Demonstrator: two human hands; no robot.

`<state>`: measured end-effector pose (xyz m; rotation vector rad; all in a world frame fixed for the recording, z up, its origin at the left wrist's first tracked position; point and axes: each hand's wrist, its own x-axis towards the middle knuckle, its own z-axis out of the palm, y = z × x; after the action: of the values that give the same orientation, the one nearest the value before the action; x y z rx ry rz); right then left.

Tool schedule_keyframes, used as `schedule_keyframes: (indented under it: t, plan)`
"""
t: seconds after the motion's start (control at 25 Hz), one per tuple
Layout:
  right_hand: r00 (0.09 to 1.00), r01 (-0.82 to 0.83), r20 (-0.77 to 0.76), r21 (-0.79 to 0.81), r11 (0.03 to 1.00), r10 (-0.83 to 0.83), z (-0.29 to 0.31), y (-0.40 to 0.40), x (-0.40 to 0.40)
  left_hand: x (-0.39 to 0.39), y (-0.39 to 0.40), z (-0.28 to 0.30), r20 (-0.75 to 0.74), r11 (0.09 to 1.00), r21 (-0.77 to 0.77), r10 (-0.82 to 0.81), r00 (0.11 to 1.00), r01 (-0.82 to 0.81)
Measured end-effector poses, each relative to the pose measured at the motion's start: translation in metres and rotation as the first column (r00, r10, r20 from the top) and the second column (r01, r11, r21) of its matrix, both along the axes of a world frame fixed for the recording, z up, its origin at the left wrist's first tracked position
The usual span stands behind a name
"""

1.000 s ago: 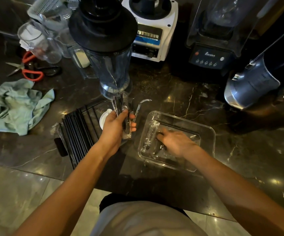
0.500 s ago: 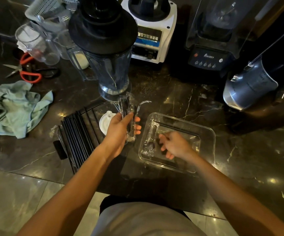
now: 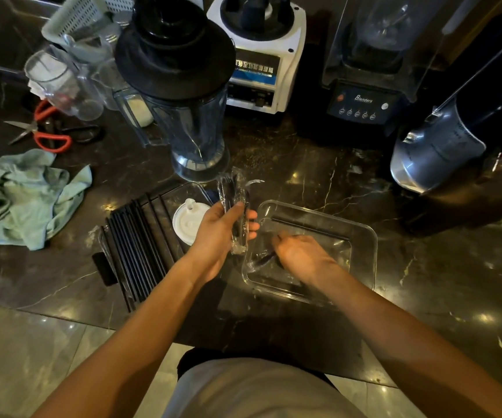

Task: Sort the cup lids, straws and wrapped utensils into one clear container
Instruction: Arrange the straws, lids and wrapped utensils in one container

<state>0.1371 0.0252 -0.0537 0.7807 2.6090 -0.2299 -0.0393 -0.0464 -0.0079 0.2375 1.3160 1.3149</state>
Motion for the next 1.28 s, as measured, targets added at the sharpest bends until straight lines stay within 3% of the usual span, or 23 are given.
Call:
schedule_keyframes:
  t: [0.08,0.16,0.24,0.32,0.4,0.48,0.56,0.64,0.72,0.8,0.88,0.92,0.96,1.08,1.16,1.28]
  plan:
    - [0.997,0.053,0.054,-0.032,0.998,-0.051,0.009,0.003,0.009,0.005,0.004,-0.001,-0.016,1.000,-0.005,-0.011,1.000,0.010]
    - [0.967,0.251,0.080,-0.126,0.960,-0.242,0.018,0.002,0.023,0.011,0.010,-0.002,-0.030,0.998,-0.017,-0.053,0.998,0.053]
    - [0.847,0.519,0.032,-0.267,0.812,-0.531,0.024,-0.002,0.037,0.015,0.015,-0.001,-0.046,0.994,-0.029,-0.109,0.993,0.108]
    - [0.538,0.678,-0.069,-0.558,0.479,-0.840,0.037,-0.005,0.052,0.025,0.021,-0.002,-0.057,0.985,-0.023,-0.170,0.984,0.169]
    - [0.202,0.545,-0.045,-0.825,0.151,-0.978,0.053,-0.010,0.058,0.038,0.025,-0.001,-0.074,0.970,-0.004,-0.244,0.967,0.245]
    - [0.045,0.369,0.033,-0.929,-0.014,-0.998,0.064,-0.016,0.059,0.056,0.027,-0.002,-0.095,0.939,0.020,-0.341,0.935,0.345]
    - [0.022,0.305,0.060,-0.951,-0.050,-0.998,0.065,-0.024,0.057,0.074,0.029,-0.005,-0.077,0.912,0.025,-0.407,0.910,0.410]
    - [0.040,0.346,0.026,-0.938,-0.011,-0.999,0.064,-0.030,0.055,0.088,0.032,-0.011,-0.006,0.902,0.021,-0.432,0.902,0.432]
    - [0.158,0.520,-0.062,-0.843,0.137,-0.985,0.065,-0.033,0.057,0.095,0.036,-0.016,0.004,0.880,0.003,-0.475,0.880,0.475]
    - [0.351,0.648,-0.144,-0.676,0.351,-0.925,0.063,-0.036,0.062,0.099,0.038,-0.022,-0.068,0.827,-0.021,-0.562,0.825,0.562]
    - [0.414,0.674,-0.152,-0.612,0.414,-0.898,0.060,-0.039,0.065,0.101,0.040,-0.029,-0.166,0.773,-0.056,-0.632,0.757,0.632]
    - [0.386,0.666,-0.133,-0.644,0.376,-0.913,0.058,-0.039,0.067,0.101,0.042,-0.032,-0.198,0.749,-0.075,-0.658,0.727,0.658]
    - [0.307,0.643,-0.089,-0.714,0.275,-0.947,0.053,-0.039,0.070,0.099,0.045,-0.034,-0.217,0.726,-0.089,-0.683,0.698,0.682]
    - [-0.077,0.388,0.137,-0.908,-0.156,-0.988,0.043,-0.043,0.077,0.096,0.055,-0.036,-0.236,0.641,-0.128,-0.761,0.605,0.756]
    - [-0.254,0.281,0.184,-0.925,-0.255,-0.949,0.038,-0.042,0.083,0.097,0.062,-0.033,-0.248,0.559,-0.155,-0.820,0.516,0.815]
    - [-0.363,0.211,0.215,-0.929,-0.305,-0.907,0.037,-0.039,0.086,0.101,0.068,-0.031,-0.202,0.455,-0.179,-0.885,0.420,0.872]
